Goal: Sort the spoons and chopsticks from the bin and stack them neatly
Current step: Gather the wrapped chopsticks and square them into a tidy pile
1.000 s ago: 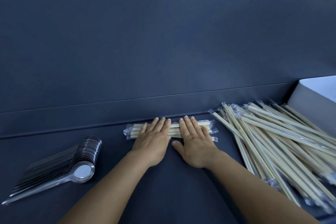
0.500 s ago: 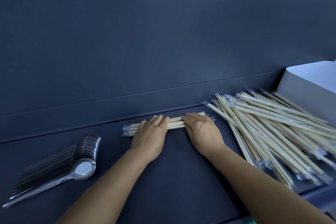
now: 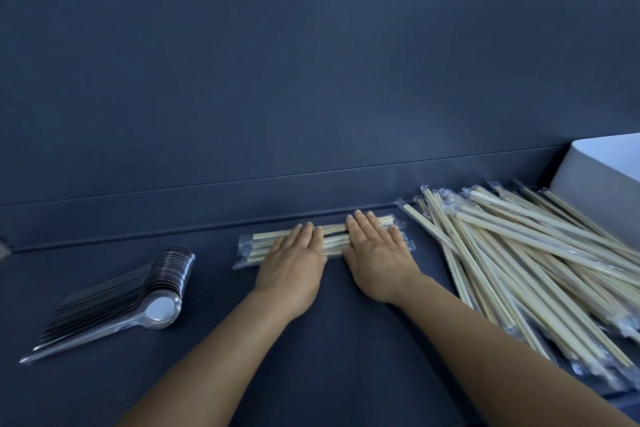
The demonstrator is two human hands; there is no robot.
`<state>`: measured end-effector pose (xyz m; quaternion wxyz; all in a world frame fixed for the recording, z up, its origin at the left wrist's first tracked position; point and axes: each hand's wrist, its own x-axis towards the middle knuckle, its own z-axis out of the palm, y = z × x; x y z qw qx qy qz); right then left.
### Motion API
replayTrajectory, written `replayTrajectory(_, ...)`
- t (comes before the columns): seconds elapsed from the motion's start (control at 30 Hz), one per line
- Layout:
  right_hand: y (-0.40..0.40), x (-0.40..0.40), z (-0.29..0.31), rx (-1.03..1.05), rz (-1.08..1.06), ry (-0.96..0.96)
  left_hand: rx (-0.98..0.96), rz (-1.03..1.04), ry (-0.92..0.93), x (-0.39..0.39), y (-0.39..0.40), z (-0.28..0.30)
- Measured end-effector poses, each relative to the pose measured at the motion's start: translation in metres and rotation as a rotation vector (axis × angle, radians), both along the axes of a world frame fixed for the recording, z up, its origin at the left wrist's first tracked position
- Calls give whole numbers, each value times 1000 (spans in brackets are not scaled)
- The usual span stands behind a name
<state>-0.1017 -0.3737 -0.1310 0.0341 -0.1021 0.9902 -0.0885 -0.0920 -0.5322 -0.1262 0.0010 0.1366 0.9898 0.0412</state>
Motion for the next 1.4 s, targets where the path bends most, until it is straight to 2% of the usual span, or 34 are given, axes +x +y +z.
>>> replayTrajectory(0.27,2,1,-2,40,71,0,14,51,-144,-4,-5,1)
replayTrajectory(0.53,6,-7,-3,-43,80,-2,71,-12,-113,-16,-13,0)
replayTrajectory(0.7,4,-15,3,-22,77,64,-1,-33,-72,-24,-17,2)
replayTrajectory(0.97,8,-22,1,-17,133,-21,68,3,-72,-22,-11,-2)
replayTrajectory(1.13,10,-20,8,-34,145,-32,35,-3,-84,-19,-11,1)
replayTrajectory(1.27,14,-4,19,-87,117,41,71,15,-50,-13,-1,9)
replayTrajectory(1.4,42,18,36,-150,26,161,206,-56,64,6,39,23)
